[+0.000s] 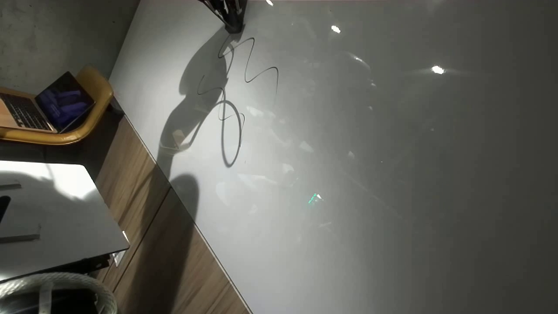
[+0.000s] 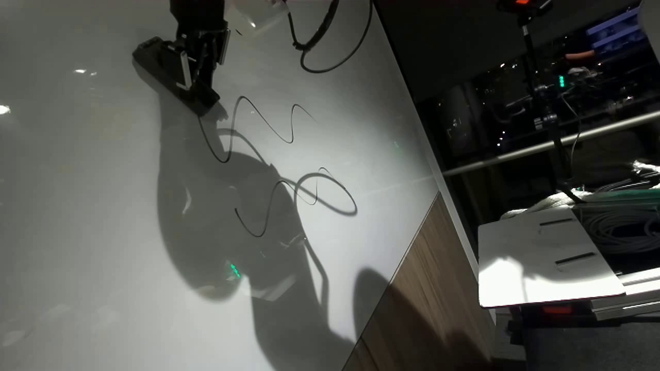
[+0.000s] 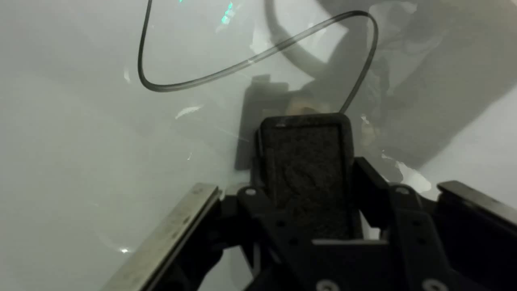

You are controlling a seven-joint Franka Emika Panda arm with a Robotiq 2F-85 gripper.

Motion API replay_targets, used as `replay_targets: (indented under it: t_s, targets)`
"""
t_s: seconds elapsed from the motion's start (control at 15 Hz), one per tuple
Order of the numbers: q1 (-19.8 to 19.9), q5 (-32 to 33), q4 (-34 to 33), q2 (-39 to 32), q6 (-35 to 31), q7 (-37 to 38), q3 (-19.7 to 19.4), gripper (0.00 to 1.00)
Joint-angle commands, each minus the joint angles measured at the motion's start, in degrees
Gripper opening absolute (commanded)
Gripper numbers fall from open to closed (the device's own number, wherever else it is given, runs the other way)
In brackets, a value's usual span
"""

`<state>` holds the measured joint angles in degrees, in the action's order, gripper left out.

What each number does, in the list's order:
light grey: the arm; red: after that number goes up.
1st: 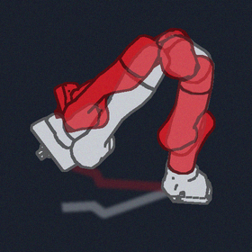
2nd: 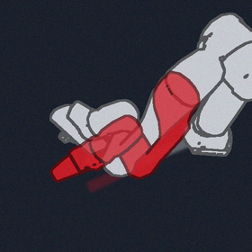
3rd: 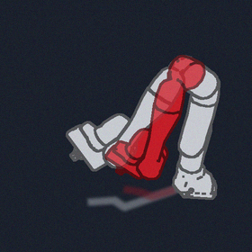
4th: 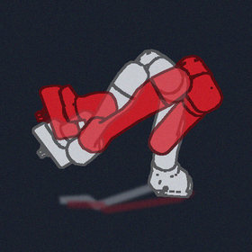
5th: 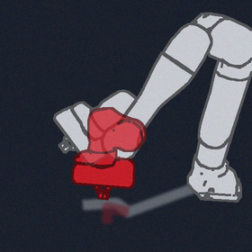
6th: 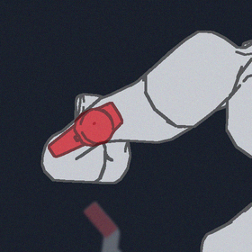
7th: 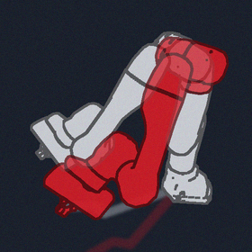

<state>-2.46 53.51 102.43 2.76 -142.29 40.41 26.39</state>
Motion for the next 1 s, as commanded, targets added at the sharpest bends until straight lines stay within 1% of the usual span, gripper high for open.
replay_targets:
  t_s: [0.0,0.2,0.4,0.67,0.93]
  targets:
    - [-3.27,0.85,-3.03,-3.30,-0.92,-0.30,-6.52,0.29]
    - [-3.85,-0.65,-0.87,-2.14,-2.56,-0.82,-10.02,0.29]
    - [-3.37,-2.78,3.38,-0.02,-3.66,-0.49,-12.69,0.29]
    - [-2.07,-4.51,8.47,1.59,-5.23,0.12,-15.97,0.29]
    - [0.07,-5.21,11.84,1.88,-8.86,-0.35,-19.01,0.29]
